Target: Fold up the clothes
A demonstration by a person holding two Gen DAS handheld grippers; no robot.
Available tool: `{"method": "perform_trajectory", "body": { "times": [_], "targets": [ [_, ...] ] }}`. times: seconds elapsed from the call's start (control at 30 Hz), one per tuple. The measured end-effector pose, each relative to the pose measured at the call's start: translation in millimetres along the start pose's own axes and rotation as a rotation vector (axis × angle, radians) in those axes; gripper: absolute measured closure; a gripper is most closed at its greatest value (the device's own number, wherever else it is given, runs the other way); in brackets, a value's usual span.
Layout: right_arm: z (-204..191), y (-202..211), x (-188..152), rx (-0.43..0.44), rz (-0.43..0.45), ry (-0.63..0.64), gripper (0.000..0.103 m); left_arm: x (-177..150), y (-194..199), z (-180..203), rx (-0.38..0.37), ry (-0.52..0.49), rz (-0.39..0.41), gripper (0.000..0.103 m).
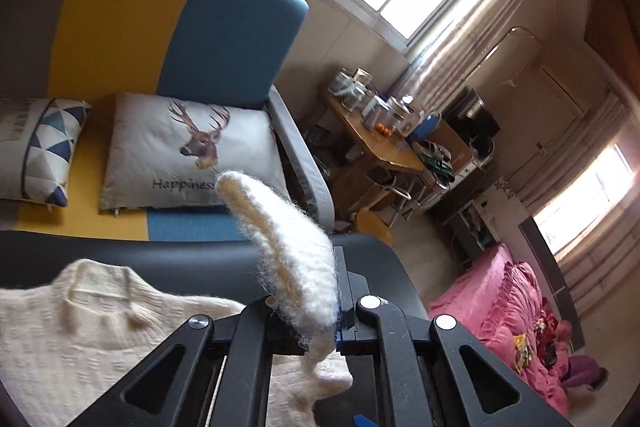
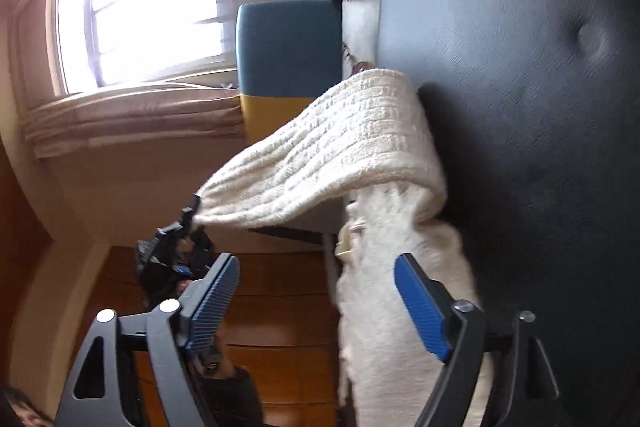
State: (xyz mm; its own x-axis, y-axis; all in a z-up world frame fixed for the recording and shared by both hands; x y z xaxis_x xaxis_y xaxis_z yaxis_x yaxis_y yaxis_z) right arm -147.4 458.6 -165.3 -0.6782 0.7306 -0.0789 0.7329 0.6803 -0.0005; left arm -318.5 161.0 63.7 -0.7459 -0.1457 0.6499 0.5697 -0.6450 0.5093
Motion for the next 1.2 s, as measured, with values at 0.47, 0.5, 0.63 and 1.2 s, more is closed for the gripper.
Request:
{"method": "perform_trajectory", "body": {
  "times": [0.47, 0.5, 0.63, 1.2],
  "targets": [
    [30.4, -110.8, -11.8, -0.177, 0.067, -0.072, 0.008, -49.3, 103.3, -172.6, 0.147, 0.160, 0.055, 0.096],
    [28.0, -110.1, -13.6, -0.195, 0.059, -0.053, 0.008, -60.3, 102.0, -188.3, 0.163, 0.178, 0.038, 0.096],
    [16.4, -107.2, -16.7, -0.282, 0.046, 0.047, 0.008, -105.3, 89.2, -242.6, 0.249, 0.212, -0.045, 0.096],
    [14.6, -137.6, -43.3, -0.690, -0.082, 0.557, 0.007, -177.2, 91.4, -286.4, 0.352, 0.125, -0.165, 0.093]
  ]
}}
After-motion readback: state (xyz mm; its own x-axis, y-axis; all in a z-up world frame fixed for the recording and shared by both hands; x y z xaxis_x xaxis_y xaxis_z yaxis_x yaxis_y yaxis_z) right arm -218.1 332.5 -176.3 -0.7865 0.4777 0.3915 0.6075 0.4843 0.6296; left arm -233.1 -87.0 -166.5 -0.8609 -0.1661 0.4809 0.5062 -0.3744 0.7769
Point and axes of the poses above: each gripper's, at about its wrist camera, not at the fingertips, and y roughly against the way its jaws point, z to its right, x to its top, the point moved 5 cm from there along -y, roughly the way its jaws point, and after that the axes turned 3 degrees about z, right-handed, at the moved point
